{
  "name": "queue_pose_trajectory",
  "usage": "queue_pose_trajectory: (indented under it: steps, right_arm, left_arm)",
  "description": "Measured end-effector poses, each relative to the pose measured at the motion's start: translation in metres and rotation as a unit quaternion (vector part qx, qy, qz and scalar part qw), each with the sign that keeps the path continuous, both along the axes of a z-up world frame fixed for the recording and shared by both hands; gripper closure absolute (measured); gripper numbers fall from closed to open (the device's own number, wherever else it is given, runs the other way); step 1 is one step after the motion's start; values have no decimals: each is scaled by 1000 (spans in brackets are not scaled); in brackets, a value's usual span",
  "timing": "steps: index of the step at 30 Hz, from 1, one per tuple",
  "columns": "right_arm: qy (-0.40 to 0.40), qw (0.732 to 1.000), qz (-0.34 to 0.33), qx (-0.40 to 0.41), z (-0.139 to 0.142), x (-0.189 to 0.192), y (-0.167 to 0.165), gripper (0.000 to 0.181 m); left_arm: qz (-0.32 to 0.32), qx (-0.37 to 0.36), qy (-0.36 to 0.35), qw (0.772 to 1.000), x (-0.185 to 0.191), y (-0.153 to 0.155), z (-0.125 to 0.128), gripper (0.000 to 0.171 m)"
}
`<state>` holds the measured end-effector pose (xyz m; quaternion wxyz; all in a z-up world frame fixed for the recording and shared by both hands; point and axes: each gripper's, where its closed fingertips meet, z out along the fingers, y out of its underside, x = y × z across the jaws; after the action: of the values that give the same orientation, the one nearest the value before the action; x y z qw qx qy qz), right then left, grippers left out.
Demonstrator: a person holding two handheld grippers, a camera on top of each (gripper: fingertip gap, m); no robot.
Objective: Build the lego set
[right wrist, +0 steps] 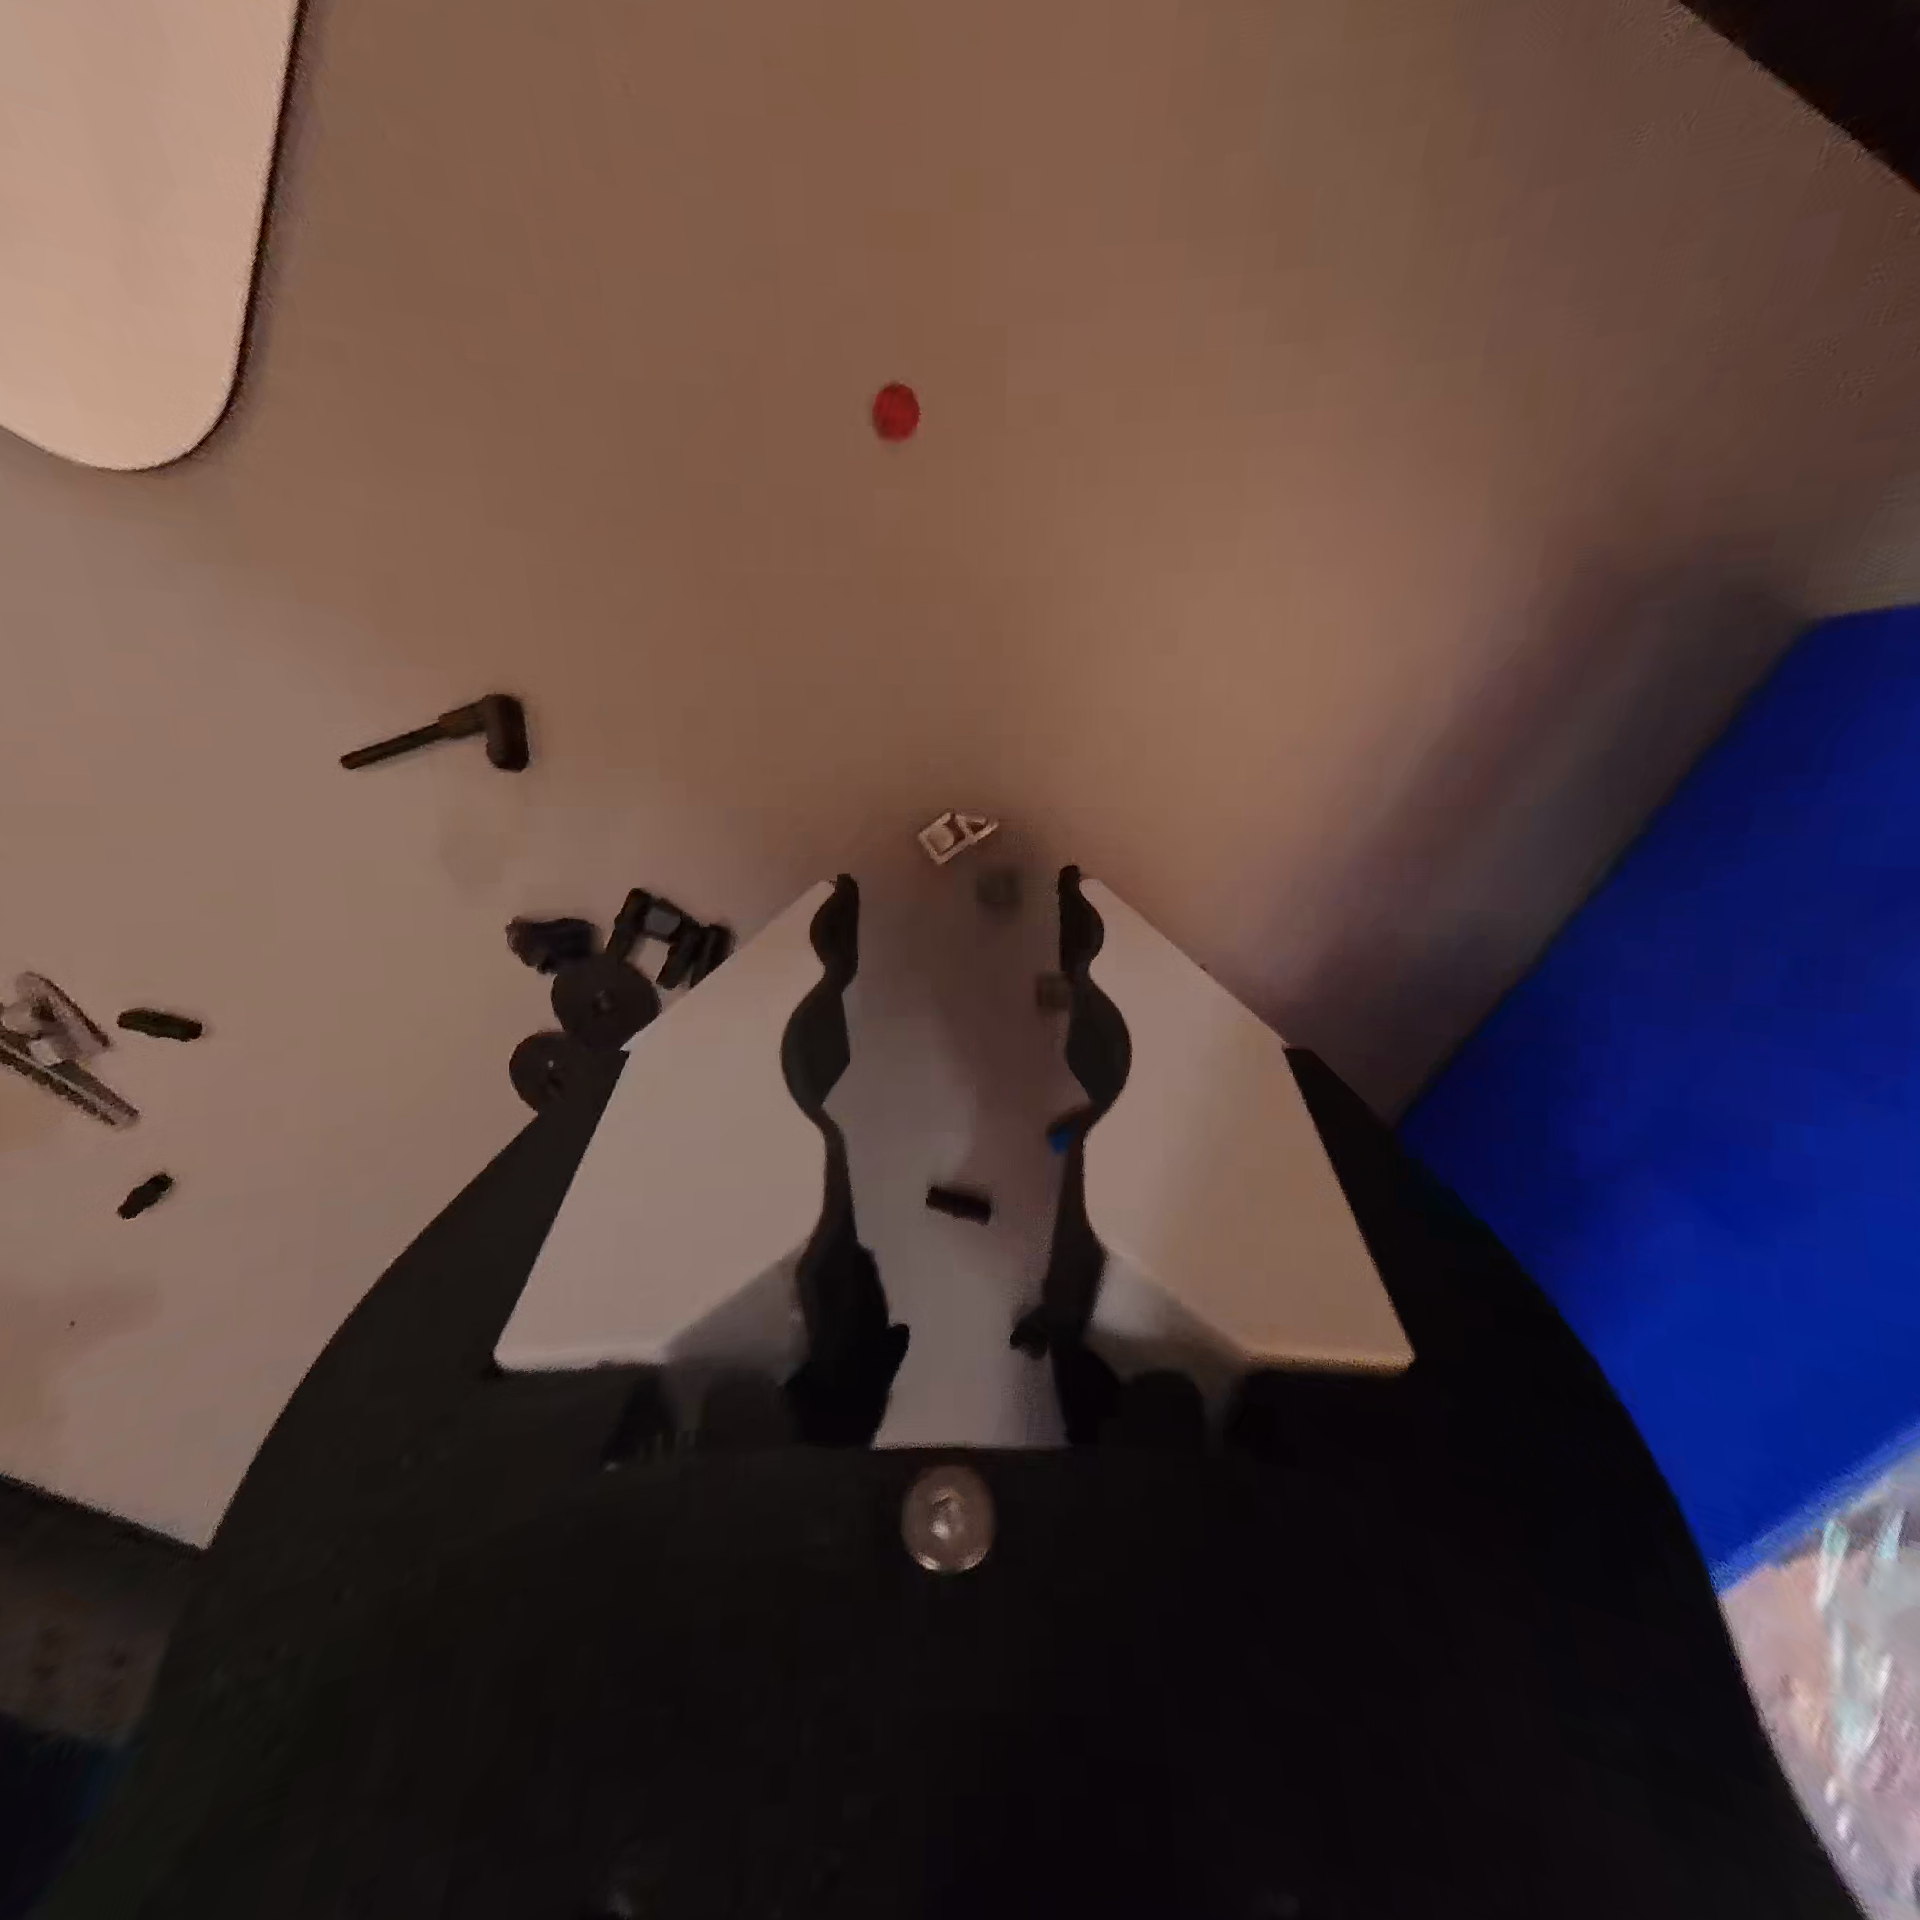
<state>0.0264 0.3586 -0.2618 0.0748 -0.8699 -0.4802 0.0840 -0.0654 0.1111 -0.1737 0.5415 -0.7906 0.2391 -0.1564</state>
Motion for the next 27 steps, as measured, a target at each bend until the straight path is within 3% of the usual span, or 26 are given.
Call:
queue_pose_trajectory:
  steps: [6, 11, 16, 18, 23, 27]
  right_arm:
    - [-21, 1000, 16, -8, -15, -5, 4, 149]
    - [-33, 999, 39, -15, -16, -4, -13, 181]
    - [-45, 991, 106, -62, -13, -4, -58, 181]
    - [-46, 995, 88, -17, -4, -2, -45, 181]
    - [-49, 999, 6, 12, -1, 12, -10, 147]
    - [-82, 995, 21, 48, -10, 16, 5, 152]
  left_arm:
    - [3, 2, -5, 1000, -3, 1, 2, 114]
    - [-1, 0, -3, 1000, -2, 1, 1, 114]
    - [-2, 1, -2, 1000, 0, 0, 2, 114]
    - [-2, 1, 0, 1000, 0, 0, 2, 114]
    - [1, 2, -3, 1000, -2, 0, 2, 114]
    - [1, 1, -2, 1000, -2, 0, 2, 114]
